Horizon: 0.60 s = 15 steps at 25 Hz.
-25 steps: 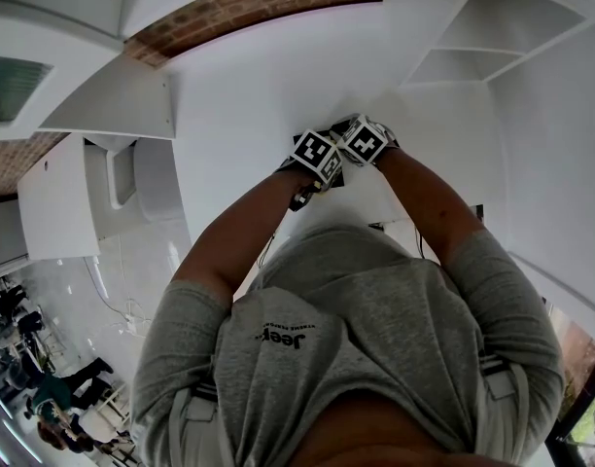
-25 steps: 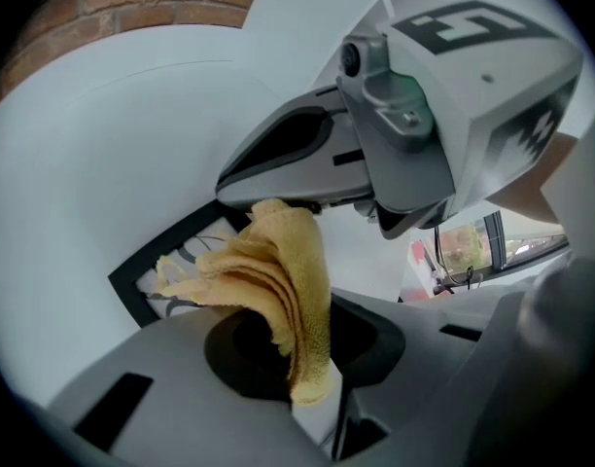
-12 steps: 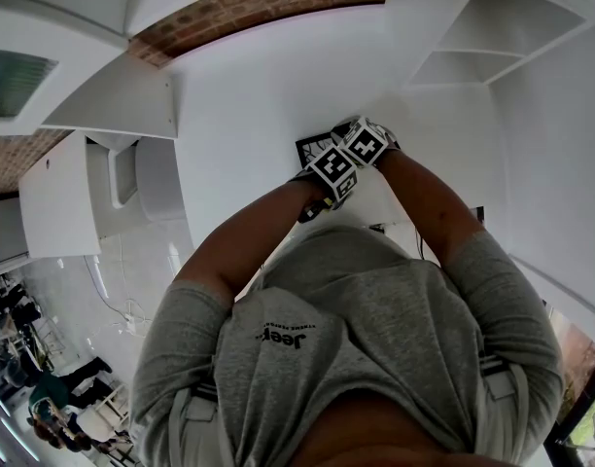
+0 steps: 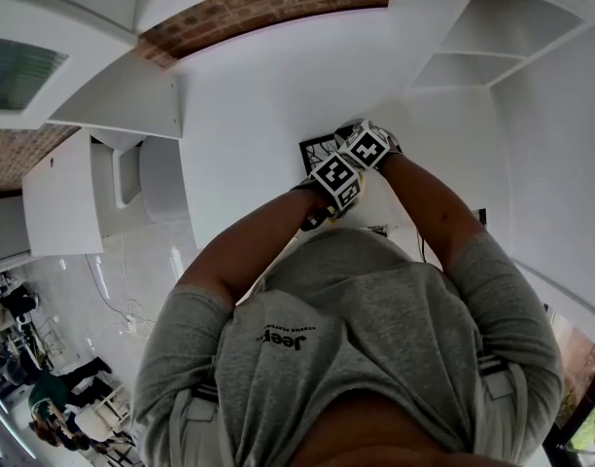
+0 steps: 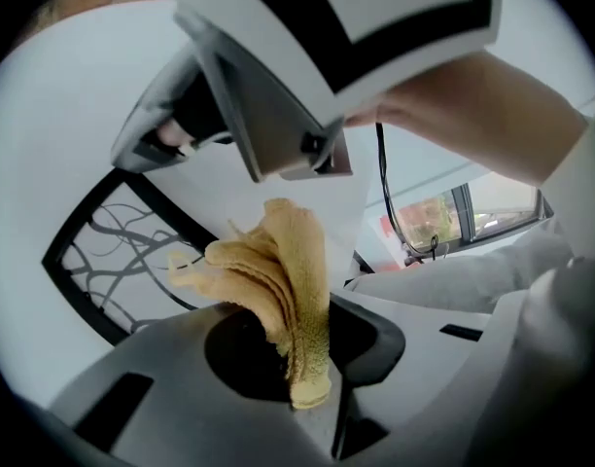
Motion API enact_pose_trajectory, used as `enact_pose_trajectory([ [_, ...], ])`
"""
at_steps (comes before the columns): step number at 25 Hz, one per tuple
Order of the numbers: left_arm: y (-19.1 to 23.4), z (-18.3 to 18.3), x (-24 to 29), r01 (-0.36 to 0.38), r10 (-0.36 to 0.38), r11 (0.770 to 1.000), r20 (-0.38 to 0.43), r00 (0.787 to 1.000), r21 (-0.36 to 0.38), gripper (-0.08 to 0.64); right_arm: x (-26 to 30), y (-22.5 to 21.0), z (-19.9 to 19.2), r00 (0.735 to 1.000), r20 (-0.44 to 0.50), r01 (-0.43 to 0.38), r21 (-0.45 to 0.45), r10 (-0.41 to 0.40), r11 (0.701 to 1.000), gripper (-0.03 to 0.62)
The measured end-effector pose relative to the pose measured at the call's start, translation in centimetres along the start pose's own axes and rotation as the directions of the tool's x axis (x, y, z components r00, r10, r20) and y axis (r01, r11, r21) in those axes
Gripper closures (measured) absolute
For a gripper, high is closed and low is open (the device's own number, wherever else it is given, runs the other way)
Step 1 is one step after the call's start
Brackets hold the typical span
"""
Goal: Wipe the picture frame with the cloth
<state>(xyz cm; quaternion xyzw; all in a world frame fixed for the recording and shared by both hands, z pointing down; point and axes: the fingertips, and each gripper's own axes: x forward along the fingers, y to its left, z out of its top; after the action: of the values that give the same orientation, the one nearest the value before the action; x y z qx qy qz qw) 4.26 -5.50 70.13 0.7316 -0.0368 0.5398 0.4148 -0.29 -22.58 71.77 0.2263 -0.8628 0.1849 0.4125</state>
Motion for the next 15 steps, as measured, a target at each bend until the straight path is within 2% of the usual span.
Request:
enact_pose_trajectory([
  [3,0.5,0.5,-1.6,0.003,-0.001,1.000,0.089,0.996,-0.023,0.474,0.1,-0.3,-0.2,1.000,0.005,0.007,0.032,-0.007,0.999,0.572],
  [8,1.3,0.0,-4.5,0.026,-0.006,0.996,0.233,0.972,-0.082,0.474,-0.9,0.1,0.7,0.995,0.077,-0.066,0.092,0.059,0.994,0.572],
  [11,2.7,-0.9,-6.8,0.043,0.010,0.987,0.325,0.945,-0.153,0.474,-2.3,-0.3,2.3,0.983,0.174,-0.083,0.126,0.060,0.989,0.571],
  [15,4.8,-2.7,-10.1,0.053,0.060,0.969,0.434,0.899,-0.243,0.474,-4.9,-0.3,3.6,0.961,0.266,-0.114,0.165,0.067,0.980,0.572],
])
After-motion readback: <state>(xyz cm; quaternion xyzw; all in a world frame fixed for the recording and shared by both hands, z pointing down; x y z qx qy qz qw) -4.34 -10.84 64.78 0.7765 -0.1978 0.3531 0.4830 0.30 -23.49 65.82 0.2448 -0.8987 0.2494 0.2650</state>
